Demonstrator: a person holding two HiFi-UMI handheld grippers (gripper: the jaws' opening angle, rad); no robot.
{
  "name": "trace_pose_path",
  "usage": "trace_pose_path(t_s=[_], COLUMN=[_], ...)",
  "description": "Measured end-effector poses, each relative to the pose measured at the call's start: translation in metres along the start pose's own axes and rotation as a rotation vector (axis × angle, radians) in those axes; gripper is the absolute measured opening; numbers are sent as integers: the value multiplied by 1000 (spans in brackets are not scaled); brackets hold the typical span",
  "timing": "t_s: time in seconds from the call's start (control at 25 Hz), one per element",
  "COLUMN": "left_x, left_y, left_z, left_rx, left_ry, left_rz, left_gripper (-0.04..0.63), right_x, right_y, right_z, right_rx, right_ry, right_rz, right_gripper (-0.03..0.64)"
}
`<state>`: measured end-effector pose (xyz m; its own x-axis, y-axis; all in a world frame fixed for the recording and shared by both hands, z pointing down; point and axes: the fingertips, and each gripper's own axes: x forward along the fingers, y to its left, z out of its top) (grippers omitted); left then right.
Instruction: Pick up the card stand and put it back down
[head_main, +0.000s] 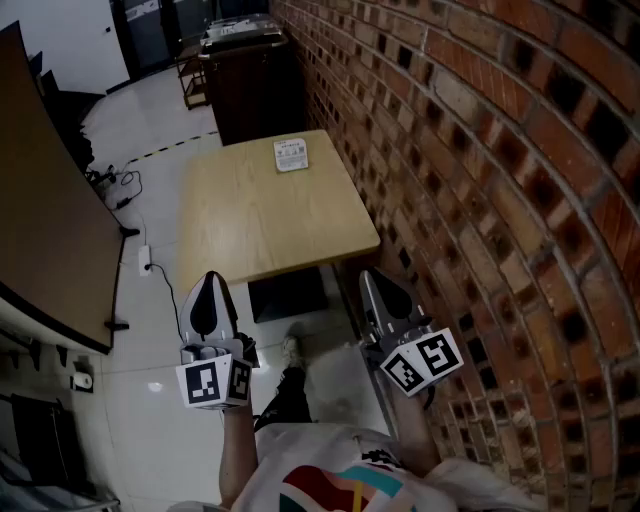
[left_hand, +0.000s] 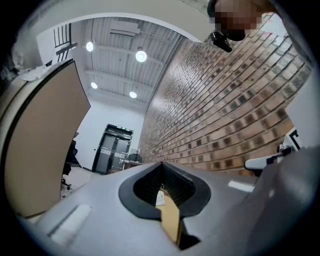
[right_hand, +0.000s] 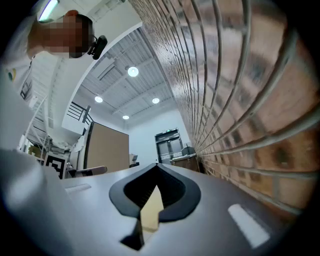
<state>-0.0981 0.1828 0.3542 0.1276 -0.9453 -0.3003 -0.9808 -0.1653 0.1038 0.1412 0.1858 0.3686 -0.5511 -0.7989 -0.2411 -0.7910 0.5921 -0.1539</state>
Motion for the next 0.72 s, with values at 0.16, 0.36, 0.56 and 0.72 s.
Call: trace_pose_path(t_s=[0.16, 0.36, 0.56, 0.72], left_x=[139, 240, 282, 309], left_y=[57, 88, 98, 112], left_z=[2, -14, -35, -36], left_rx=[42, 49, 26, 7], left_ry=[-31, 11, 74, 56], left_rz=[-4, -2, 9, 38], left_gripper=[3, 3, 3, 3], right_x=[143, 243, 286, 335], right_y=[-49, -104, -141, -173], right_z=[-18, -33, -71, -104], right_rx=[-56, -23, 53, 71], right_ry=[48, 89, 205, 272], right_rz=[-3, -85, -132, -189], right_gripper=[0, 0, 34, 298])
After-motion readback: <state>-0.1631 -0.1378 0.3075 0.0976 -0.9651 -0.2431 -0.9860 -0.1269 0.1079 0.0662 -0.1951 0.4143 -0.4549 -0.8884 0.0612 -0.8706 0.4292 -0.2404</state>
